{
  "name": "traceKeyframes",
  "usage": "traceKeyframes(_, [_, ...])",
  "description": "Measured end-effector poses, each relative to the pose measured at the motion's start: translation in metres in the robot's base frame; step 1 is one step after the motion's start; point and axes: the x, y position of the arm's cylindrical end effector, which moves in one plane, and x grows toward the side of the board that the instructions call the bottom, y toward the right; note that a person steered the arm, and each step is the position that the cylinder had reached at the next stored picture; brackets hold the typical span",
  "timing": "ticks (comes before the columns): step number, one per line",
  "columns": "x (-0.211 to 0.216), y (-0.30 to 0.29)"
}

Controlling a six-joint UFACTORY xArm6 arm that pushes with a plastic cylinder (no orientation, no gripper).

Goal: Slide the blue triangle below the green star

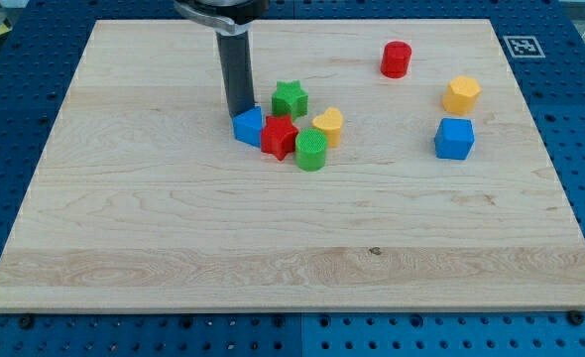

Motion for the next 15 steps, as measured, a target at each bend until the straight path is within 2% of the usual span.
traceKeyframes(2, [0.002, -0.047])
traceKeyframes(3, [0.022, -0.046])
traceKeyframes(7, [0.015, -0.026])
traceKeyframes(9, [0.065, -0.022])
traceKeyframes(10, [0.066, -0.005])
traceKeyframes(12, [0.031, 0.0])
traceKeyframes(15, [0.015, 0.012])
